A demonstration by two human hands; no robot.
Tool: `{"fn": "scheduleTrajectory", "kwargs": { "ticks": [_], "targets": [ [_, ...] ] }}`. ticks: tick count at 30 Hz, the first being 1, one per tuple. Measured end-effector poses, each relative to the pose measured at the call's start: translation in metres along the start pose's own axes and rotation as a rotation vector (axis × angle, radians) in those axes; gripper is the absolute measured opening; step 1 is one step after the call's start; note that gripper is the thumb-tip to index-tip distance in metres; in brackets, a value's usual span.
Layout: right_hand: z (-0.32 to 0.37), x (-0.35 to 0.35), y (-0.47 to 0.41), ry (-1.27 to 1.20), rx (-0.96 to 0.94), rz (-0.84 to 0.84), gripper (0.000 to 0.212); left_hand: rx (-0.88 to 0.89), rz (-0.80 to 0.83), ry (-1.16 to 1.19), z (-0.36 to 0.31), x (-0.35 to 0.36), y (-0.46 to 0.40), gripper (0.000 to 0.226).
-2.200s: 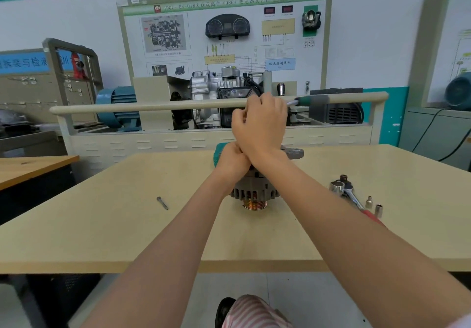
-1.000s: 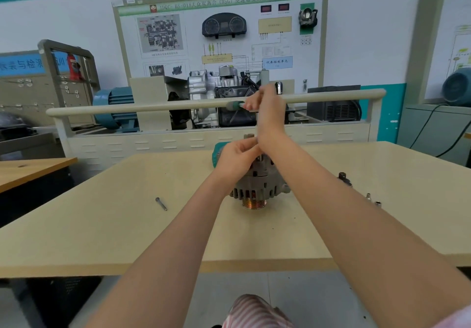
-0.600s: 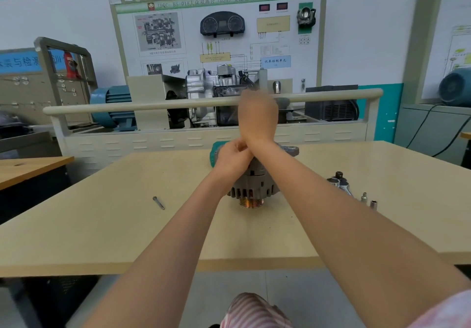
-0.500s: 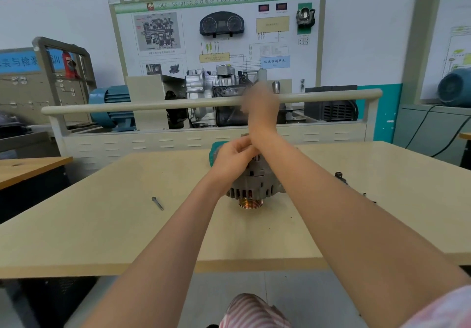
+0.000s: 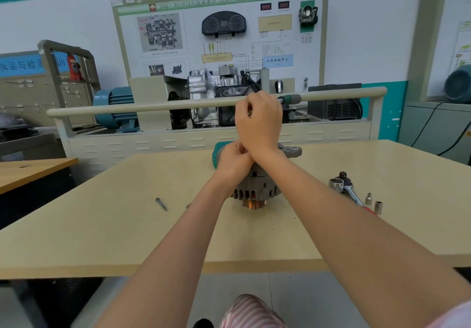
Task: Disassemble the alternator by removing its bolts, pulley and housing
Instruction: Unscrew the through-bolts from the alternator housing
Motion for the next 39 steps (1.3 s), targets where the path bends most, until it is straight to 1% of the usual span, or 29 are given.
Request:
{"fn": "scheduleTrajectory", "kwargs": {
  "ticks": [3, 6, 9, 12, 15, 17, 21, 23, 24, 25, 26, 27, 28, 29, 30, 31, 32, 33, 34, 36, 37, 39],
  "targets": [
    [0.0, -0.001, 0.0, -0.105, 0.026, 0.023, 0.031, 0.001, 0.037, -0.003, -0.001, 0.001, 0.001, 0.008],
    [0.003, -0.001, -0.001, -0.23, 0.082, 0.074, 0.035, 0.022, 0.084, 0.003, -0.004, 0.002, -0.001, 0.015],
    [-0.005, 0.002, -0.006, -0.461, 0.262, 0.162, 0.042, 0.036, 0.115, 0.013, -0.008, 0.002, 0.001, 0.026],
    [-0.015, 0.007, -0.013, -0.654, 0.497, 0.217, 0.051, 0.054, 0.131, 0.044, -0.009, 0.004, 0.002, 0.019],
    [-0.018, 0.01, -0.017, -0.757, 0.581, 0.239, 0.05, 0.069, 0.127, 0.062, -0.01, 0.003, 0.002, 0.018],
    [-0.019, 0.011, -0.017, -0.749, 0.57, 0.238, 0.049, 0.075, 0.131, 0.075, -0.009, 0.004, 0.002, 0.018],
    [-0.018, 0.008, -0.014, -0.611, 0.46, 0.194, 0.049, 0.078, 0.085, 0.077, -0.007, 0.002, 0.003, 0.023],
    [-0.015, 0.009, -0.013, -0.579, 0.418, 0.19, 0.05, 0.075, 0.074, 0.082, -0.006, 0.002, 0.003, 0.018],
    [-0.012, 0.009, -0.012, -0.53, 0.363, 0.178, 0.051, 0.072, 0.063, 0.076, -0.005, 0.001, 0.004, 0.016],
    [-0.007, 0.006, -0.011, -0.412, 0.268, 0.148, 0.051, 0.067, 0.042, 0.063, -0.005, 0.0, 0.004, 0.02],
    [0.0, 0.004, -0.009, -0.215, 0.139, 0.11, 0.048, 0.055, 0.014, 0.045, -0.003, -0.002, 0.003, 0.026],
    [0.006, 0.004, -0.005, 0.036, 0.018, 0.075, 0.041, 0.036, -0.011, 0.02, -0.001, -0.003, 0.002, 0.029],
    [0.009, 0.006, 0.0, 0.303, -0.068, 0.046, 0.031, 0.016, -0.025, -0.007, 0.001, -0.004, 0.001, 0.027],
    [0.009, 0.01, 0.003, 0.506, -0.103, 0.043, 0.025, -0.002, -0.032, -0.027, 0.002, -0.005, 0.0, 0.023],
    [0.008, 0.012, 0.005, 0.616, -0.119, 0.047, 0.027, -0.01, -0.038, -0.035, 0.002, -0.004, 0.0, 0.02],
    [0.006, 0.012, 0.006, 0.633, -0.115, 0.06, 0.029, -0.013, -0.04, -0.029, 0.003, -0.004, 0.0, 0.019],
    [0.007, 0.01, 0.005, 0.546, -0.102, 0.056, 0.027, -0.006, -0.036, -0.016, 0.002, -0.004, 0.0, 0.019],
    [0.007, 0.005, 0.003, 0.387, -0.078, 0.044, 0.025, 0.006, -0.024, -0.001, 0.0, -0.003, 0.001, 0.02],
    [0.006, 0.001, 0.0, 0.196, -0.028, 0.05, 0.031, 0.021, -0.004, 0.011, -0.002, -0.002, 0.001, 0.022],
    [-0.005, 0.002, -0.011, -0.239, 0.174, 0.158, 0.049, 0.047, 0.044, 0.033, -0.006, 0.001, 0.003, 0.022],
    [-0.011, 0.005, -0.014, -0.436, 0.312, 0.209, 0.052, 0.06, 0.065, 0.047, -0.007, 0.001, 0.004, 0.02],
    [-0.02, 0.01, -0.015, -0.705, 0.525, 0.261, 0.054, 0.084, 0.093, 0.057, -0.009, 0.002, 0.003, 0.018]
  ]
}}
Point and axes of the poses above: each hand's wrist, its own y-axis away from the middle knuckle, its own x-axis out of the palm, z = x × y, the point moved 7 cm from there along -y, towards the middle knuckle, and after that the axes turned 9 degrees about x, right-handed, at the moved point
